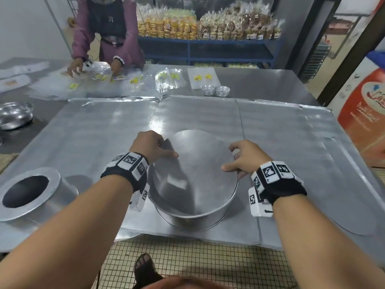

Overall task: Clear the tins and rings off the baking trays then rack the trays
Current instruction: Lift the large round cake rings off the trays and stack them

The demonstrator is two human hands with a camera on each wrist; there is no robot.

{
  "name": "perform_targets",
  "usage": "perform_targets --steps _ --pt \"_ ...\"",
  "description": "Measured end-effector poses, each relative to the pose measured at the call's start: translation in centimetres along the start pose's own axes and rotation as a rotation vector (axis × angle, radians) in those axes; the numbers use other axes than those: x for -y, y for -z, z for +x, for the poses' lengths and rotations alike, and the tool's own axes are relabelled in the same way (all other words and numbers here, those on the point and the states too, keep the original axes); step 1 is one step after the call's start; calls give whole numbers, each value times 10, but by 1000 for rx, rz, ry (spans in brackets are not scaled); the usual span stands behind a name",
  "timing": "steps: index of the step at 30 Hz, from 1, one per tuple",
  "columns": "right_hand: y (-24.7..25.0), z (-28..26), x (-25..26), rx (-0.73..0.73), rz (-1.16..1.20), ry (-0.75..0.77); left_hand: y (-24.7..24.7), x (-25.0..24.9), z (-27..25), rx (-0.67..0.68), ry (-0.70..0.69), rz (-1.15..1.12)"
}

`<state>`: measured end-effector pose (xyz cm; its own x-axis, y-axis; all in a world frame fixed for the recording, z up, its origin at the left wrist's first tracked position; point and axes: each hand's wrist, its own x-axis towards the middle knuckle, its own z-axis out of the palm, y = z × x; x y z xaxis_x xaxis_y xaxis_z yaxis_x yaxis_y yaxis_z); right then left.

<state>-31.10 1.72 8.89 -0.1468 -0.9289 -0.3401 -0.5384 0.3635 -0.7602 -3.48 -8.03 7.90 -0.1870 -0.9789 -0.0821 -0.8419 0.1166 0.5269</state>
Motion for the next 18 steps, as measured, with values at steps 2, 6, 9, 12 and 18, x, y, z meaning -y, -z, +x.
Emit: perform_targets --steps 2,6,9,12,18 --pt "2 1 -1 19 62 27 1 2 -1 9 -16 -7" --pt "2 -2 1 38 16 77 1 2 -1 17 -30 -21" --pt "-1 -1 3 -16 -18 78 2 2 -1 39 -15 -14" --pt "-5 -2 3 -80 -154 76 -1 4 1 87 4 -9" --pt "-17 5 2 -144 -339 5 -4 -3 8 152 -92 83"
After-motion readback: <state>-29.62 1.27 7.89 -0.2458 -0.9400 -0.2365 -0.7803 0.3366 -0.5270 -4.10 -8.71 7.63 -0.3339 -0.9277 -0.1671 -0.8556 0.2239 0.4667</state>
